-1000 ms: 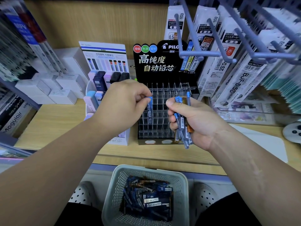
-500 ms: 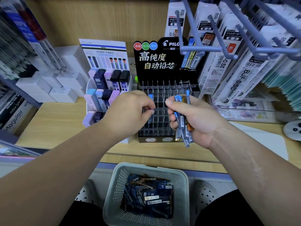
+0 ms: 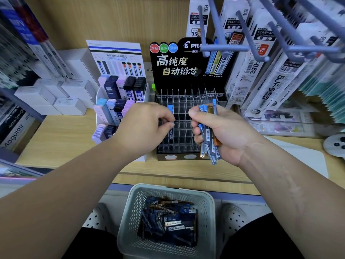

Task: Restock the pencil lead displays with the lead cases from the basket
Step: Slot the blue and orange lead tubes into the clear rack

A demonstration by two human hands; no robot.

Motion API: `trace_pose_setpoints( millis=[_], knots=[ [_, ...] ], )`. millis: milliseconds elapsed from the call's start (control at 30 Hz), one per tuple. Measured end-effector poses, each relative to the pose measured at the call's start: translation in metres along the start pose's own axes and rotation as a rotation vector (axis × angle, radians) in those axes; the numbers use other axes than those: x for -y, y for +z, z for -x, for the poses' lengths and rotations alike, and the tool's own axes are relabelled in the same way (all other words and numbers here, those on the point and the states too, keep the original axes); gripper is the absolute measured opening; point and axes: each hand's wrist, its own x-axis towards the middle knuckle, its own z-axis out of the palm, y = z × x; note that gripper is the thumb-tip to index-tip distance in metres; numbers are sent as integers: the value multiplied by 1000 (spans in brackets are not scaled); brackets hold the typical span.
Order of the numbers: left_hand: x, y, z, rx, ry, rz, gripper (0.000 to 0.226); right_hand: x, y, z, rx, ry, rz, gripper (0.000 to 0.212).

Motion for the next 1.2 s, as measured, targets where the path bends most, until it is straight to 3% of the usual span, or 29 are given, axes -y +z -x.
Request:
trace_pose_setpoints(
  millis=[233, 333, 633, 767, 967, 1200],
  knots=[
    [7, 10, 5, 35, 62, -116, 12, -2, -1, -1, 6, 0, -3, 11],
    [8, 15, 7, 35, 96, -209, 3, -2, -1, -1, 9, 3, -14, 12],
    [5, 21, 6, 41, 95, -280, 25, -3, -1, 0, 75, 14, -3, 11],
    [-2, 7, 0, 60, -1, -127, 12, -4, 0, 1, 118, -1, 13, 8],
    [-38, -13, -5, -23, -403, 593, 11, -5, 3, 0, 55, -34, -28, 10],
    [-61, 3, 8, 215, -603, 773, 23, -5, 6, -5, -111, -81, -134, 12]
  ],
)
